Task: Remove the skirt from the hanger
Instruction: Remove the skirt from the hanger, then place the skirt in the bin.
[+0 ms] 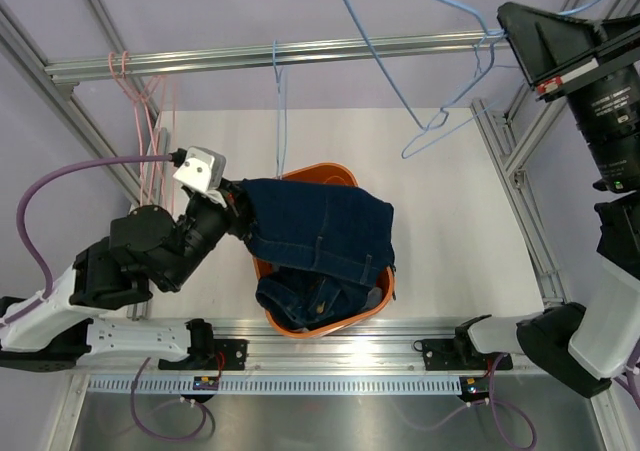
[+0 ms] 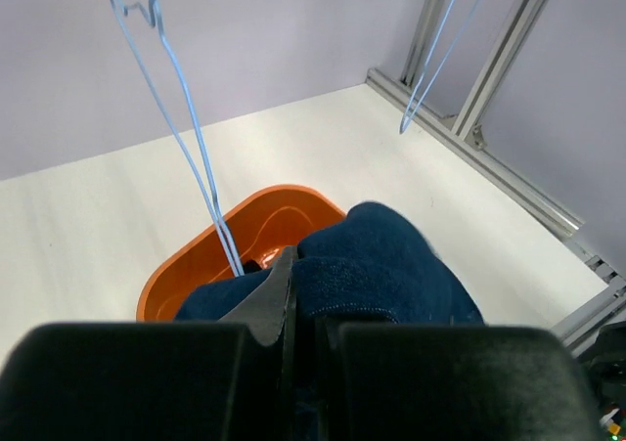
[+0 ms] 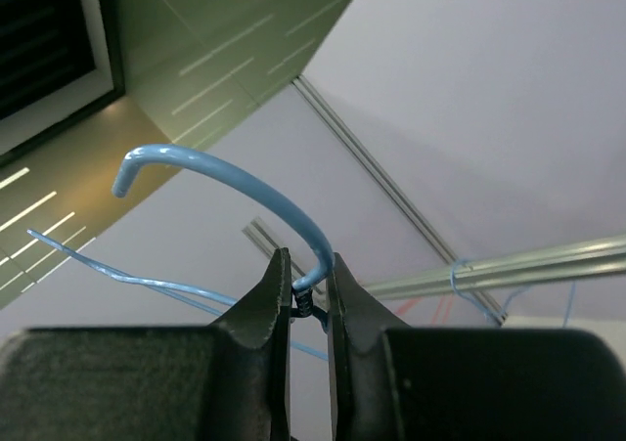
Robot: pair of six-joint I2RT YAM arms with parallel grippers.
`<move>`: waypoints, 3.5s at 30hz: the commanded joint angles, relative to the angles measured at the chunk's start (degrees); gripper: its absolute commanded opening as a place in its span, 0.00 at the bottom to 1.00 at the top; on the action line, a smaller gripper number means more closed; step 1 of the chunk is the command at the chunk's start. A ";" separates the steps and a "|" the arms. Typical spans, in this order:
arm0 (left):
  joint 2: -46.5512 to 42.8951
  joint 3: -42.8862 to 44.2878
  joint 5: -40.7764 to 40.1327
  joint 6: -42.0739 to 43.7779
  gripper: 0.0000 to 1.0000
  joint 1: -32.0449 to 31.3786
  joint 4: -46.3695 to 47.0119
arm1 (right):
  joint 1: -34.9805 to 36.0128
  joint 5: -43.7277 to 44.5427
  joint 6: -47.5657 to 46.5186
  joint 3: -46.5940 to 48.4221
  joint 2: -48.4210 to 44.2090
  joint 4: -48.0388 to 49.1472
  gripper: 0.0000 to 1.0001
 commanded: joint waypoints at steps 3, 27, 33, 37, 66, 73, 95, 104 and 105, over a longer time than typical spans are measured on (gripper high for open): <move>-0.87 10.88 4.38 7.16 0.00 0.31 12.01 | -0.29 1.25 -4.29 8.57 1.34 0.41 0.00; 13.63 34.73 16.70 25.19 0.00 0.31 21.78 | -0.37 5.30 -16.51 -12.64 -14.49 0.24 0.00; 17.04 32.69 18.11 22.81 0.00 0.31 22.31 | -0.29 5.30 -17.22 -14.65 -16.16 0.15 0.00; 18.11 32.00 19.17 21.06 0.00 0.31 22.92 | -0.37 7.32 -18.01 -15.36 -17.83 -0.46 0.00; 10.01 -8.88 7.56 -11.09 0.00 1.97 0.17 | -0.29 17.42 -26.27 -20.02 -20.55 -11.89 0.00; 10.99 -22.58 18.36 -19.19 0.00 9.44 9.21 | -0.37 19.97 -28.03 -17.48 -22.14 -14.96 0.00; 26.20 -15.60 26.91 -24.94 0.99 10.33 1.68 | -0.37 17.78 -29.43 -25.37 -26.45 -20.41 0.00; 15.51 -2.90 8.21 -25.51 0.99 -0.03 -11.89 | -0.29 19.79 -31.10 -27.05 -25.75 -25.42 0.00; 13.38 -4.64 5.48 -25.87 0.99 -3.61 -10.84 | -0.37 19.89 -31.80 -26.79 -25.40 -26.12 0.00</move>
